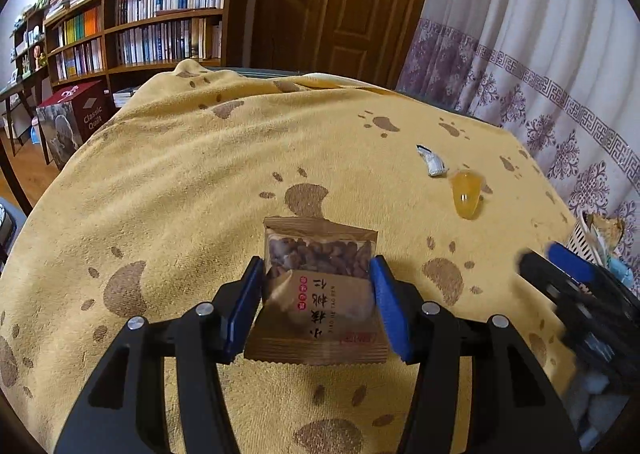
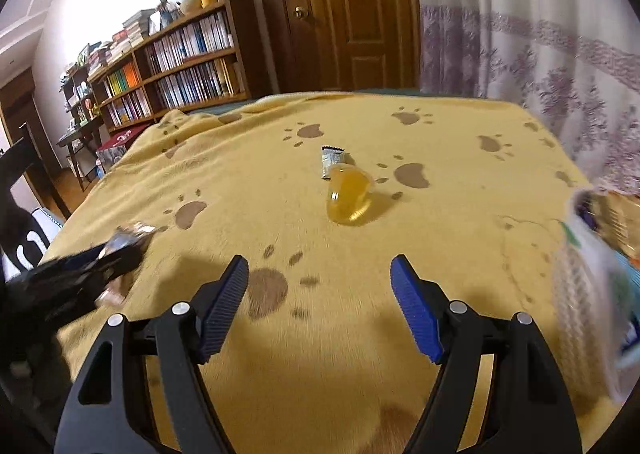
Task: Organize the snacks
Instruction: 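Grasp the yellow jelly cup with the right tool, then carry the jelly cup into the white basket and open the right tool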
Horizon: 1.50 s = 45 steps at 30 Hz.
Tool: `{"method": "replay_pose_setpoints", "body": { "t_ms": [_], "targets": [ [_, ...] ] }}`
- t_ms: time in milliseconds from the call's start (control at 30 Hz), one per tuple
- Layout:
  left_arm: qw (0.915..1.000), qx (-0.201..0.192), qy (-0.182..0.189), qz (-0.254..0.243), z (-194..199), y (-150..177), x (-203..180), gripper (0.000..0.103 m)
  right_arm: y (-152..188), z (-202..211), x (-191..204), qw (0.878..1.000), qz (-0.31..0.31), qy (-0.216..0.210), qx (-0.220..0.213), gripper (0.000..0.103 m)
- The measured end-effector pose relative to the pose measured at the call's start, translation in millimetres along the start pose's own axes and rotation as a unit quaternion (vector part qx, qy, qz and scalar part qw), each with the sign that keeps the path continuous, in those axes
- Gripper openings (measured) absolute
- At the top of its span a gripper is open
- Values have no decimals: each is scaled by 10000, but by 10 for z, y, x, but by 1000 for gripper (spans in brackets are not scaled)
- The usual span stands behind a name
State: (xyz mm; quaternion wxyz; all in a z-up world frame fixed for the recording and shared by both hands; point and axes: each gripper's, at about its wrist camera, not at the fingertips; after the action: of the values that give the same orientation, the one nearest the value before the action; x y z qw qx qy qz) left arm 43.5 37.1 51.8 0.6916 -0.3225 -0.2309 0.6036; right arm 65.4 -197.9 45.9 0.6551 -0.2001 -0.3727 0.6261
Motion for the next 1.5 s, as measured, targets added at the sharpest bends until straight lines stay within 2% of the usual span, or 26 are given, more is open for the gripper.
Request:
{"method": "replay_pose_setpoints", "body": {
  "t_ms": [100, 300, 533, 567, 767, 1200, 1500],
  "targets": [
    [10000, 34, 1, 48, -22, 5, 3, 55, -185, -329, -32, 9997, -141, 42, 215, 67],
    [10000, 87, 9, 44, -61, 32, -22, 55, -465, -765, -114, 9985, -314, 320, 322, 66],
    [10000, 83, 39, 38, -71, 33, -42, 55, -559, -1101, -208, 9965, -450, 533, 470, 66],
    [10000, 85, 41, 25, -73, 36, -52, 55, -566, -1105, -201, 9964, -435, 555, 468, 66],
    [9999, 120, 59, -47, -98, 55, -99, 55, -606, -1173, -170, 9957, -296, 763, 439, 45],
    [9999, 55, 87, -10, -60, 43, -63, 55, -414, -950, -166, 9968, -275, 628, 399, 44],
    [9999, -8, 105, 57, -24, 35, -38, 55, -118, -614, -238, 9972, -382, 473, 430, 44]
  ]
}}
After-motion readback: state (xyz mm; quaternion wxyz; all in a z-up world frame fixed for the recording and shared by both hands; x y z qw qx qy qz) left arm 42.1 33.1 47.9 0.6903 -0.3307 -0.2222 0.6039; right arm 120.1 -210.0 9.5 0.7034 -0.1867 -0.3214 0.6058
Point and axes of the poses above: each gripper's, at about its wrist camera, not at the fingertips, and z roughly against the way its jaws point, x to its left, y to its underside, and after that the axes turned 7 degrees about -z, right-handed
